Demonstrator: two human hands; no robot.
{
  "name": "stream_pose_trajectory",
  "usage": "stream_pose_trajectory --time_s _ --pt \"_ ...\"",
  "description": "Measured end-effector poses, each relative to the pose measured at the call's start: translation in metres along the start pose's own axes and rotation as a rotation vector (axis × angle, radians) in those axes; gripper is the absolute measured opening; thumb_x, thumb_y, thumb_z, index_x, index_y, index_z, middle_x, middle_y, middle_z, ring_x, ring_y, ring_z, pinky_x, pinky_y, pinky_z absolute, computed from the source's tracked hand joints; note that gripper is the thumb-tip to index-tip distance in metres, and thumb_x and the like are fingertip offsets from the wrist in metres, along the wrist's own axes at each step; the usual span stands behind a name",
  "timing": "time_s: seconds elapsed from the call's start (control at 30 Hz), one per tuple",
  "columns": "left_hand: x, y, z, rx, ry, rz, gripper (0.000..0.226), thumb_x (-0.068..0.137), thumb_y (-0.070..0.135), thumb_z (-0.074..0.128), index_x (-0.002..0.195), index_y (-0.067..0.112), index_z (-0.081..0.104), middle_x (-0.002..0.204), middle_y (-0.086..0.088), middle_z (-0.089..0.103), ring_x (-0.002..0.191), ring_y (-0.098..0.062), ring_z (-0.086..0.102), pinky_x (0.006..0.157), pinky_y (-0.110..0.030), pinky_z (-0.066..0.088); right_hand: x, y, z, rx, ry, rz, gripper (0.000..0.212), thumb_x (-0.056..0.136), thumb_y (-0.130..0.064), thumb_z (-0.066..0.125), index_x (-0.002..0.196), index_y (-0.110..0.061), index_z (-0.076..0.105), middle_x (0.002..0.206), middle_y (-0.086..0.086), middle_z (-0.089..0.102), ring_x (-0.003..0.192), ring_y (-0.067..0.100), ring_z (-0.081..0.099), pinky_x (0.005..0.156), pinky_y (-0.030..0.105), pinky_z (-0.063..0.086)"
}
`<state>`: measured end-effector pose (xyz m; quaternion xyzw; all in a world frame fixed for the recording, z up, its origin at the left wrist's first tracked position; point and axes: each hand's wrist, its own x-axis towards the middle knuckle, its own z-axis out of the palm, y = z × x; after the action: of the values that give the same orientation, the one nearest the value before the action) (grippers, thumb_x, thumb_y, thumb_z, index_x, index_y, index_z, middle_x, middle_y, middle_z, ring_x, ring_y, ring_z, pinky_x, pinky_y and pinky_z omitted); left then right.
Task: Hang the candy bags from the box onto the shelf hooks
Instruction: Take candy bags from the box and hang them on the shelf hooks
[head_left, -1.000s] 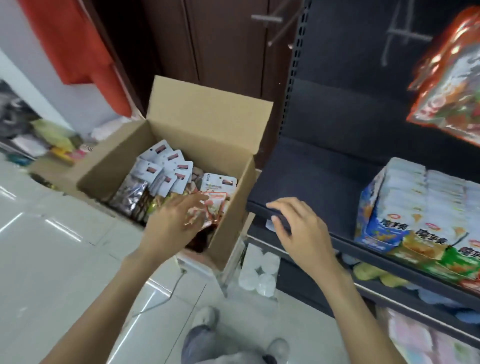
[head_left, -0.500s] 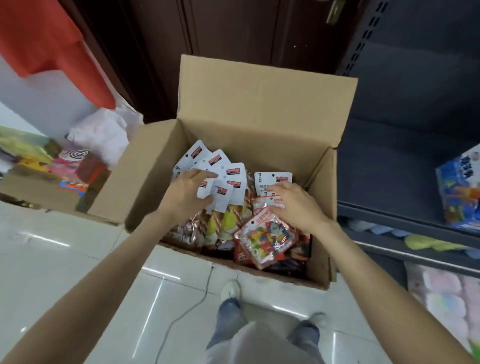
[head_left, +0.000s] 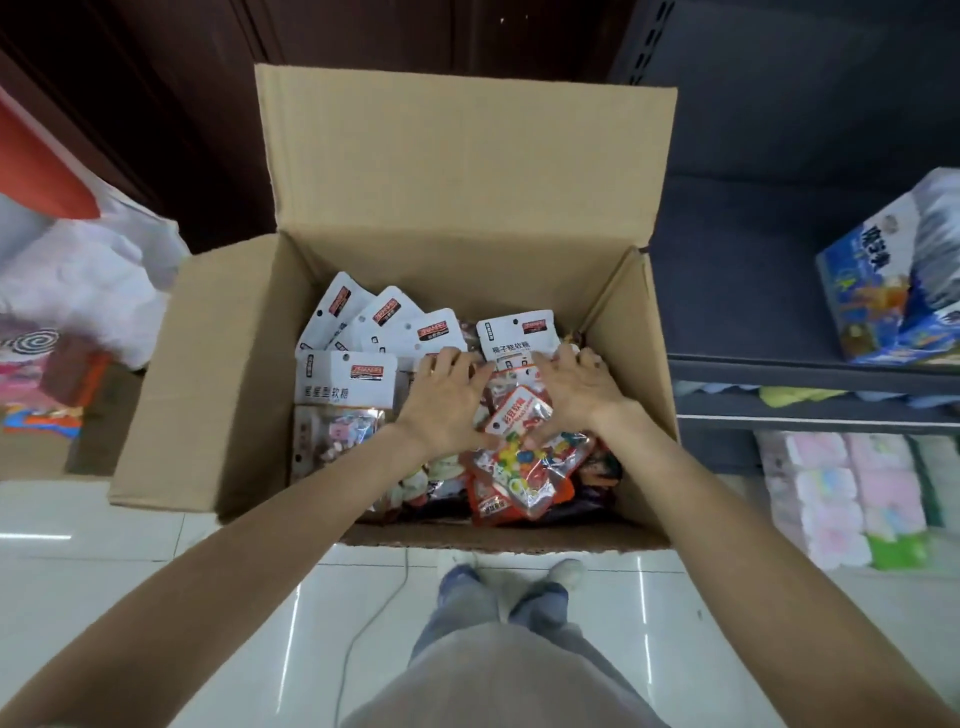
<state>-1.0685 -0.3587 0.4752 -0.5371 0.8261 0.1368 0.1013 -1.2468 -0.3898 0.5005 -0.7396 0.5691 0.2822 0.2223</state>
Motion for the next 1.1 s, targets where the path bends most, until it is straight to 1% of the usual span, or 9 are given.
stream_pose_trajectory --time_s 0.1,0.2,0.3,0.5,0.67,0.8,0.9,1.0,1.1 --pt "0.006 0.003 0.002 -0.051 0.008 0.007 0.106 0.074 0.076 0.054 0.152 0.016 0.015 0.148 -0.004 0.029 0.133 -0.026 0.023 0.111 -0.04 0.019 -0.007 -0.001 0.002 0.08 0.142 0.009 0.093 0.07 -0.047 0.081 0.14 -0.012 0.032 0.14 0.014 0.036 0.127 0.035 0.038 0.103 0.042 0.038" --pt "0.009 0.012 0.003 -0.142 -0.026 0.018 0.111 0.073 0.074 0.058 0.153 0.017 0.006 0.149 -0.005 0.029 0.134 -0.026 0.022 0.112 -0.04 0.017 -0.018 0.001 0.005 0.243 0.171 0.032 0.072 0.074 -0.03 0.082 0.128 -0.011 0.038 0.129 0.013 0.047 0.115 0.032 0.05 0.088 0.04 0.046" --pt "0.014 0.021 0.006 -0.233 -0.079 0.032 0.116 0.071 0.07 0.065 0.154 0.019 0.001 0.152 -0.006 0.027 0.138 -0.028 0.02 0.113 -0.043 0.018 -0.031 0.005 0.004 0.342 0.16 0.033 0.06 0.078 -0.017 0.079 0.123 -0.01 0.039 0.121 0.013 0.055 0.107 0.031 0.057 0.076 0.034 0.044" --pt "0.019 0.026 0.004 -0.584 -0.147 0.037 0.135 0.061 0.048 0.086 0.151 0.031 -0.014 0.158 -0.011 0.006 0.145 -0.03 0.011 0.115 -0.048 0.026 -0.047 0.01 0.002 0.484 0.207 -0.003 0.063 0.08 -0.015 0.077 0.13 -0.015 0.039 0.119 0.008 0.06 0.106 0.026 0.059 0.073 0.029 0.04" --pt "0.015 0.025 0.006 -0.844 -0.207 0.055 0.135 0.065 0.021 0.089 0.151 0.03 -0.015 0.155 -0.009 0.026 0.14 -0.022 0.032 0.111 -0.035 0.035 -0.051 0.004 0.01 0.603 0.156 -0.018 0.063 0.08 -0.017 0.077 0.128 -0.016 0.037 0.117 0.007 0.061 0.105 0.022 0.06 0.075 0.029 0.046" --pt "0.011 0.027 0.01 -0.782 -0.188 0.11 0.133 0.07 0.021 0.086 0.149 0.027 -0.02 0.157 -0.009 0.018 0.14 -0.022 0.031 0.104 -0.027 0.034 -0.058 -0.004 0.021 0.552 0.173 -0.012 0.068 0.077 -0.021 0.08 0.127 -0.019 0.035 0.117 0.007 0.063 0.105 0.025 0.062 0.079 0.034 0.051" --pt "0.005 0.027 0.007 -0.738 -0.078 0.083 0.128 0.072 0.038 0.082 0.148 0.031 -0.022 0.157 -0.01 0.02 0.132 -0.025 0.044 0.103 -0.034 0.042 -0.075 0.007 0.011 0.399 0.388 0.07 0.054 0.087 -0.015 0.066 0.13 -0.023 0.035 0.112 0.012 0.065 0.099 0.035 0.063 0.071 0.036 0.046" --pt "-0.002 0.024 0.005 -0.519 0.055 0.125 0.107 0.075 0.042 0.078 0.152 0.019 0.007 0.149 -0.007 0.036 0.131 -0.021 0.043 0.103 -0.031 0.039 -0.095 0.032 -0.008 0.396 0.653 0.164 0.049 0.088 -0.013 0.064 0.125 -0.023 0.033 0.109 0.013 0.067 0.095 0.039 0.065 0.073 0.043 0.051" --pt "-0.004 0.029 0.008 -0.147 -0.045 0.447 0.088 0.078 0.04 0.076 0.147 0.02 0.027 0.15 -0.001 0.032 0.139 -0.018 0.028 0.115 -0.033 0.023 -0.106 0.044 -0.017 0.503 0.716 0.172 0.055 0.087 -0.015 0.069 0.13 -0.02 0.034 0.117 0.01 0.066 0.1 0.033 0.066 0.077 0.041 0.052"
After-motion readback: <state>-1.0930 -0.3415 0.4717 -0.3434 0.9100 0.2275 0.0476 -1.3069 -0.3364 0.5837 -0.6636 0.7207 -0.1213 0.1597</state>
